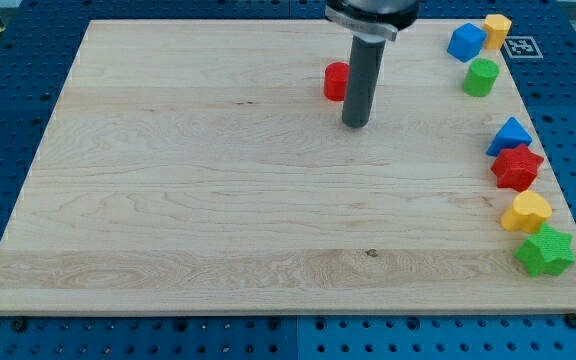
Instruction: Drag the red circle towards the top left corner of board
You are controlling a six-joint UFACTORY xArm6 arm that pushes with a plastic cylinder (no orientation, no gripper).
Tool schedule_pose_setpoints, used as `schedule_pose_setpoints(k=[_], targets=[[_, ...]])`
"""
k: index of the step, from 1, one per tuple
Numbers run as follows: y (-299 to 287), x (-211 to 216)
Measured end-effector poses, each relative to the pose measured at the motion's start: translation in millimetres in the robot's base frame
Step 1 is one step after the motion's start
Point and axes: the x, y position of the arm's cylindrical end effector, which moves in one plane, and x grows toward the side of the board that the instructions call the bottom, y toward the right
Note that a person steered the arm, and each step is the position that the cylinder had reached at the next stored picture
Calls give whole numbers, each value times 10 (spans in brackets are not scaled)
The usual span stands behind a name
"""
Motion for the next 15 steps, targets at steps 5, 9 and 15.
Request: schedule_pose_setpoints(k=[5, 9, 15], targets=[[-6, -676], [-671, -1140], [-944, -1477]])
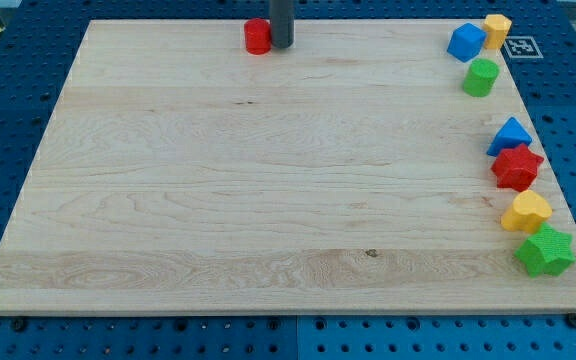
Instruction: Drag the red circle towards the top left corner of board
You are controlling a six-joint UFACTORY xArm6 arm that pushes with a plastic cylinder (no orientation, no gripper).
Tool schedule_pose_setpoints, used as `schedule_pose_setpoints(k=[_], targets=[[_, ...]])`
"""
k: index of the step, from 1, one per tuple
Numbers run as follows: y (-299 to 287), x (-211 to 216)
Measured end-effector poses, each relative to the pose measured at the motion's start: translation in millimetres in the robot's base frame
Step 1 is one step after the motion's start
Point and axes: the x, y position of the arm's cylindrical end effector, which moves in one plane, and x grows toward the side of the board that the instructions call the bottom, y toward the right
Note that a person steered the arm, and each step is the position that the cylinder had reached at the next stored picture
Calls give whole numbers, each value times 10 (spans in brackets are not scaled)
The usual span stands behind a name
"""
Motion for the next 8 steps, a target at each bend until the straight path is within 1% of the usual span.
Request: schedule_pose_setpoints(k=[2, 3, 4, 5, 8], targets=[[-171, -173], [-373, -174], [-443, -112], [-444, -22], [-494, -15]])
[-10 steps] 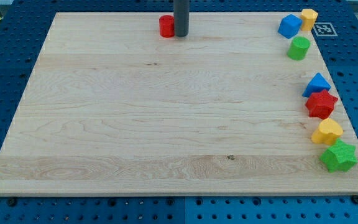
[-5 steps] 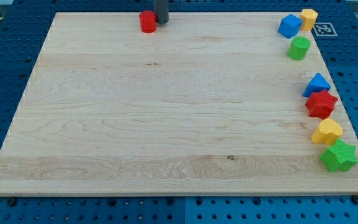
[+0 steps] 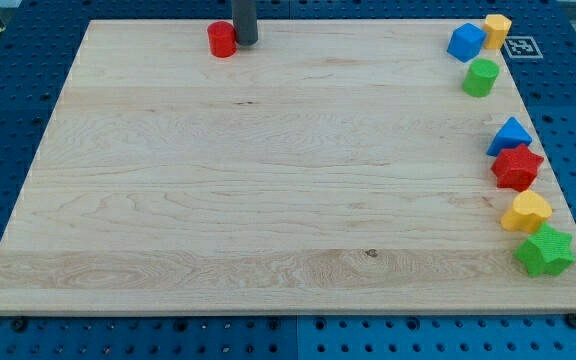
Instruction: Drag the red circle towards the top left corner of board
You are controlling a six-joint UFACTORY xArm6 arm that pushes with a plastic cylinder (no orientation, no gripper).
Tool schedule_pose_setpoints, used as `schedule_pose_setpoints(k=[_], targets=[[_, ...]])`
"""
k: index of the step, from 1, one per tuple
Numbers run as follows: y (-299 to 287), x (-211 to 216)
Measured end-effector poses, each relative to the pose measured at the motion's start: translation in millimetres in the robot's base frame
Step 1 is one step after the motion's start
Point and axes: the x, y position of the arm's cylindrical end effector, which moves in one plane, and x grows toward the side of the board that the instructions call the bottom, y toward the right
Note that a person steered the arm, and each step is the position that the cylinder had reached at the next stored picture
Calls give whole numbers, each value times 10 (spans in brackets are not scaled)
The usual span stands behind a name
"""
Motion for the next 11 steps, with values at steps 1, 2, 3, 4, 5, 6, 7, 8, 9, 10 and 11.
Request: schedule_pose_setpoints(k=[1, 2, 3, 4, 5, 6, 7, 8, 9, 10, 11], targets=[[-59, 5], [-128, 80], [-214, 157], [-464, 155], [-777, 155], [-1075, 155], [-1373, 155], [-1595, 164], [-1742, 226], [-1530, 529], [-1108, 890]])
